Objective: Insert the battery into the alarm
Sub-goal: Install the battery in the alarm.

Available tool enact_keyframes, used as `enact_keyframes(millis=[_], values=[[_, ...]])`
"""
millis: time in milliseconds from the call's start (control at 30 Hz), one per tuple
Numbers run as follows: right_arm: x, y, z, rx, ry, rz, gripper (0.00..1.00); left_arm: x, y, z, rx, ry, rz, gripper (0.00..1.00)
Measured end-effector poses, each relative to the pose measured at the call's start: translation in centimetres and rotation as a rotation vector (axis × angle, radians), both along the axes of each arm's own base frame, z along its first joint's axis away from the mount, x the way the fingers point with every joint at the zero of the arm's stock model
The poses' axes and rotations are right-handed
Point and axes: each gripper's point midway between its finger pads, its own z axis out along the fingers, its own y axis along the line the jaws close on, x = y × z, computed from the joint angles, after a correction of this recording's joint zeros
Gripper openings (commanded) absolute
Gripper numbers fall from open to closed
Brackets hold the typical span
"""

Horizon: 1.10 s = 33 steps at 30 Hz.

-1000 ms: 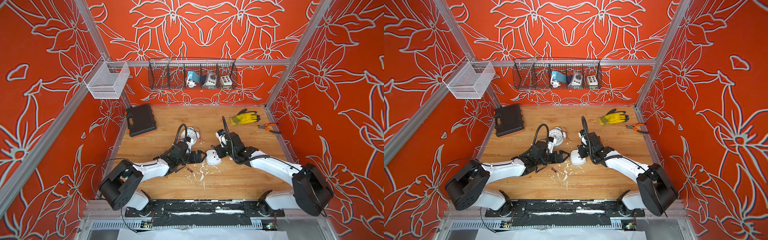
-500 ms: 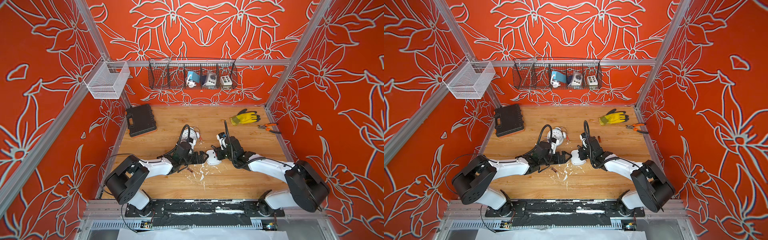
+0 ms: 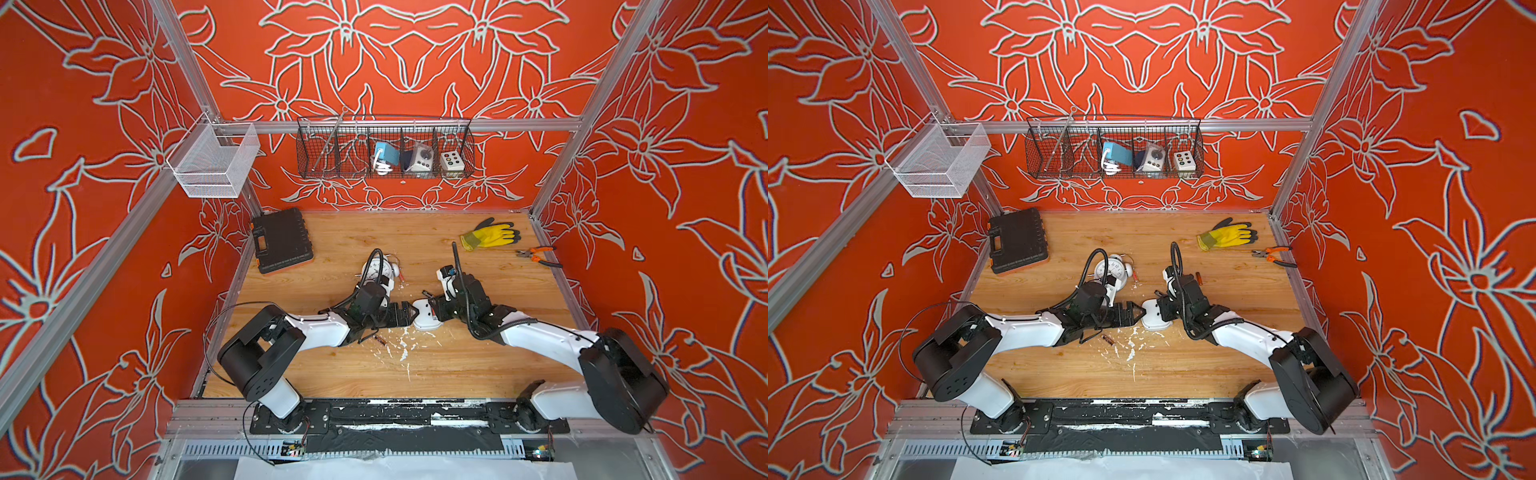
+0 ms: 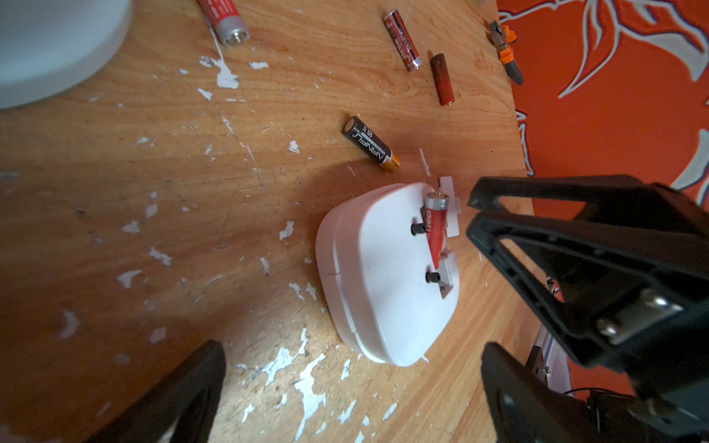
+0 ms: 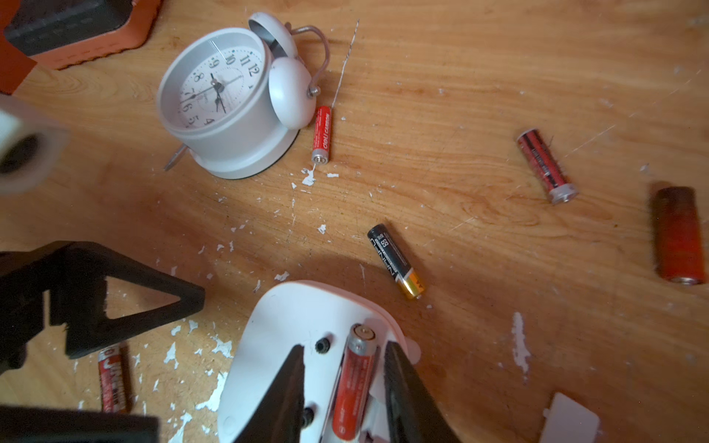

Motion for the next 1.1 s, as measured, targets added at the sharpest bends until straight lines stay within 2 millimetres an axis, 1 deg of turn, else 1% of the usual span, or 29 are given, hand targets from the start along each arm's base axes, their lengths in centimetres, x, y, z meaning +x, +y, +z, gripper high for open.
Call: enact_keyframes(millis=[167,300,433,533,733,933,1100], values=[[0.2,-0.6,0.7,-0.019,0.03,-0.019,0.29,0.2,-1.3,-0.6,0.011,0.027,-0.022,0.81],[1.0,-0.5,1.2,-0.033,0.057,-0.029,0.24,-0.1,-2.1,-1.6,0.03,0.063,-0.042,0.72],[1.3,-0.3,0.8,-0.049,0.09,-0.028,0.21,-0.2,-2.4,-2.1,0.037,0.081,-0.047,0.63],[1.4,-0.2,0.0,-0.067,0.123,-0.024,0.18,-0.3,-2.4,-2.4,0.043,0.088,-0.049,0.59],[1.3,-0.2,-1.5,-0.095,0.177,-0.018,0.17,-0.4,-2.3,-2.6,0.048,0.092,-0.049,0.56],[1.5,0.1,-1.6,-0.096,0.185,-0.013,0.16,-0.4,-2.3,-2.6,0.047,0.095,-0.046,0.54],[1.7,0.3,-1.6,-0.1,0.188,-0.01,0.14,-0.3,-2.3,-2.6,0.046,0.098,-0.043,0.54]])
